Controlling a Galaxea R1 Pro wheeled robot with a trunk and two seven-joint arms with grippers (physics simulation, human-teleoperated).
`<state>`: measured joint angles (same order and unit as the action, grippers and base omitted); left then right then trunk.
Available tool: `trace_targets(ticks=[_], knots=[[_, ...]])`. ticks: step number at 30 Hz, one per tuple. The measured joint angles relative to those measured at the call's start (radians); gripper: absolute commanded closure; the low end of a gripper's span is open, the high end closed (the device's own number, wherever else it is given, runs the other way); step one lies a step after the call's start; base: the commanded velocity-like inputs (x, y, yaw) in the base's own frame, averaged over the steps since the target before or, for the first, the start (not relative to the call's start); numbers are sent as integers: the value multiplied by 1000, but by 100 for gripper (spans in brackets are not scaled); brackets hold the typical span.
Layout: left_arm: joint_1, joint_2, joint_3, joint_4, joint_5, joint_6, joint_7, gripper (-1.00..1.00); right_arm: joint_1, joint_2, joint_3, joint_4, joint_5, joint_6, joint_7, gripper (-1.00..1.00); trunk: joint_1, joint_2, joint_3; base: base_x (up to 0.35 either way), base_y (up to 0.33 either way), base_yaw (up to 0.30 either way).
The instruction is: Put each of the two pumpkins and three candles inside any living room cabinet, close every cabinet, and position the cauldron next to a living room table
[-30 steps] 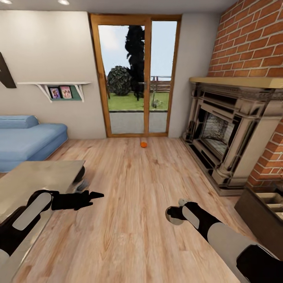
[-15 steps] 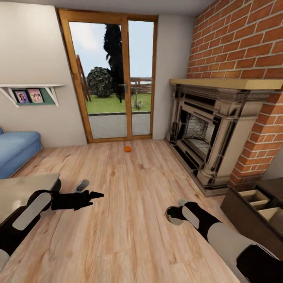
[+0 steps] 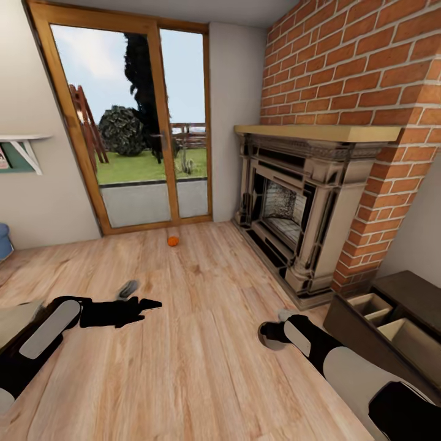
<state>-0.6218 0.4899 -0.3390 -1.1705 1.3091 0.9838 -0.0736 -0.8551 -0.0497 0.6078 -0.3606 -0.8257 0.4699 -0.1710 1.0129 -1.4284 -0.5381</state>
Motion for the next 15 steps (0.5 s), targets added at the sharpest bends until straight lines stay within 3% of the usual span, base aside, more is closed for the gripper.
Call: trace_targets(ticks=[10,15], knots=[[0,0,0,0,0,0,0,-100,0,0,0,0,-1,0,0,100,0,0,7,315,0,-272],[0,-1,0,0,0,0,0,-100,0,0,0,0,-1,0,0,100,0,0,10,203,0,-272]])
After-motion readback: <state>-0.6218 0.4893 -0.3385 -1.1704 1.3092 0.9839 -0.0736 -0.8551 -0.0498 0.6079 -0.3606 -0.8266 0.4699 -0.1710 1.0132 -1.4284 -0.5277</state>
